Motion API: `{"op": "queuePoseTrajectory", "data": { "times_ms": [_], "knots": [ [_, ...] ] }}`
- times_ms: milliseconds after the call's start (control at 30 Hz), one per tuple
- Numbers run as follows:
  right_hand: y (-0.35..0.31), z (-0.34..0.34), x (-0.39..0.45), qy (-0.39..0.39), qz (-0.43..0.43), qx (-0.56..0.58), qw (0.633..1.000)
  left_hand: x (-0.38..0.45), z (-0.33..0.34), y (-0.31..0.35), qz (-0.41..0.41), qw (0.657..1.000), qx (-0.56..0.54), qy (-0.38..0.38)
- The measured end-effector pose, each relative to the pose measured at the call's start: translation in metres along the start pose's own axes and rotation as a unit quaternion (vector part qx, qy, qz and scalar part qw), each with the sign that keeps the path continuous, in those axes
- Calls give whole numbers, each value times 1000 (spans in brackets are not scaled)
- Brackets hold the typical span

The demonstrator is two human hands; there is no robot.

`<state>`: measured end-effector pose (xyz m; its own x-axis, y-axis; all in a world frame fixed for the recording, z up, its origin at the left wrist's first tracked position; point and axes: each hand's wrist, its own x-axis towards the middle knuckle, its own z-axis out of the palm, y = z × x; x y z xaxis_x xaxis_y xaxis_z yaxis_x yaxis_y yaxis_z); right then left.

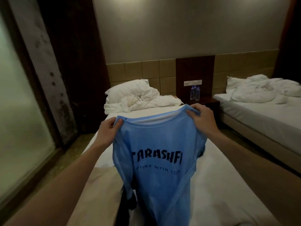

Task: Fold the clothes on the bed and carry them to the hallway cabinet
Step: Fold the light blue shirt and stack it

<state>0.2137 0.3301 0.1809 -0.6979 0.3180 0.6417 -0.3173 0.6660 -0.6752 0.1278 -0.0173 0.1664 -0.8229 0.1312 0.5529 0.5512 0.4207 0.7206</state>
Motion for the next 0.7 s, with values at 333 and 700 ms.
{"op": "queuePoseTrajectory", "data": {
  "times_ms": [333, 700],
  "knots": [
    [-78, -65, 10, 57, -82, 73, 992, -9, -37, 96, 129, 970, 139, 152],
    [-92, -87, 24, 121, -77, 119, 983, 2, -52, 138, 183, 921, 263, 220]
  ]
}}
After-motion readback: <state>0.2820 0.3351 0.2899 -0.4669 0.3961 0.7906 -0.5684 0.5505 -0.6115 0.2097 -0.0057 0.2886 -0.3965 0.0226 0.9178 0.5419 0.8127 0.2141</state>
